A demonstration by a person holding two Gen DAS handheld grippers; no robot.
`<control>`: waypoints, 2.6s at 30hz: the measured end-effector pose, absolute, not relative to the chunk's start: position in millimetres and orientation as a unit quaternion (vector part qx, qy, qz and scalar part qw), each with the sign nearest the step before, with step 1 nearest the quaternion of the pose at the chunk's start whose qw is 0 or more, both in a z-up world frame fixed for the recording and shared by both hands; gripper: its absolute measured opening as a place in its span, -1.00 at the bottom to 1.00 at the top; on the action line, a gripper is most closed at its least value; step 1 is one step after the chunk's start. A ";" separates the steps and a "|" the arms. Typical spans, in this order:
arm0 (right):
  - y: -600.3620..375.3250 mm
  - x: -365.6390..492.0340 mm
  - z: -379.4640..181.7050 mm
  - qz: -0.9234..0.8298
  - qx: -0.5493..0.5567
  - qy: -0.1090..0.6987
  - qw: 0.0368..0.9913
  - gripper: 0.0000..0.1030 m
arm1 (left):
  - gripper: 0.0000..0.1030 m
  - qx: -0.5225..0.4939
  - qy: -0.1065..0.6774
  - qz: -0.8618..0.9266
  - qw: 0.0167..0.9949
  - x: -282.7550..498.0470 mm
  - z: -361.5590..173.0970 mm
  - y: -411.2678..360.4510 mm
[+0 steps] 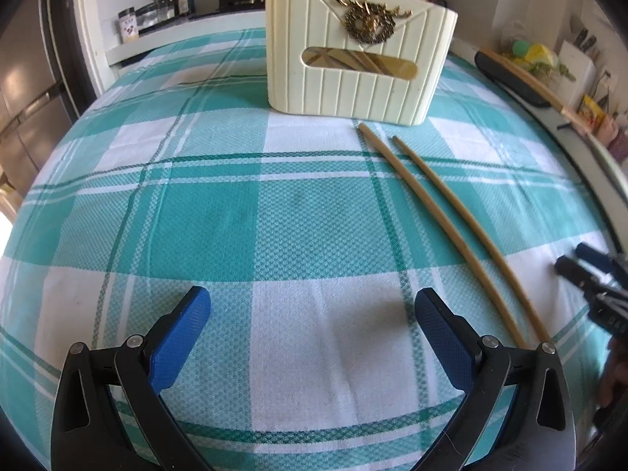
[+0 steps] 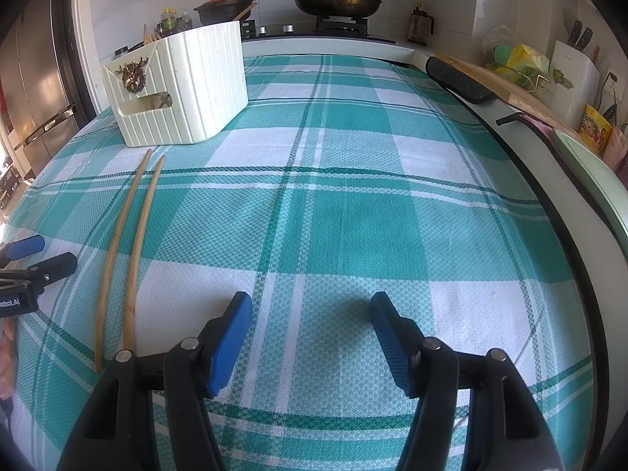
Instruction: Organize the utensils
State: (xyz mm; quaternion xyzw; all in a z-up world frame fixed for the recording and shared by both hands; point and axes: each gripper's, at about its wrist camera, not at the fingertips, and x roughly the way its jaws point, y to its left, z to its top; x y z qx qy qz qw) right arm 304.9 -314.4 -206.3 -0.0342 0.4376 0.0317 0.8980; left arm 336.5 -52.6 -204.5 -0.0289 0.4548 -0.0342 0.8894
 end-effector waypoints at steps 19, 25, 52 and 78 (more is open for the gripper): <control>-314.8 304.6 -206.0 0.031 -0.034 0.438 0.898 0.26 | 0.99 -0.002 0.466 -0.020 0.884 364.8 -204.9 -111.9; -315.0 304.6 -205.9 0.032 -0.033 0.437 0.898 0.26 | 0.44 0.014 0.457 -0.027 0.889 354.3 -201.3 -107.7; -209.2 299.0 -203.5 0.126 -0.095 0.456 0.876 -0.79 | -0.88 -0.011 0.463 -0.005 0.886 296.9 -195.4 -19.0; -269.1 282.7 -206.7 0.072 -0.049 0.442 0.893 0.49 | 0.99 -0.009 0.470 0.013 0.882 302.7 -206.6 -33.9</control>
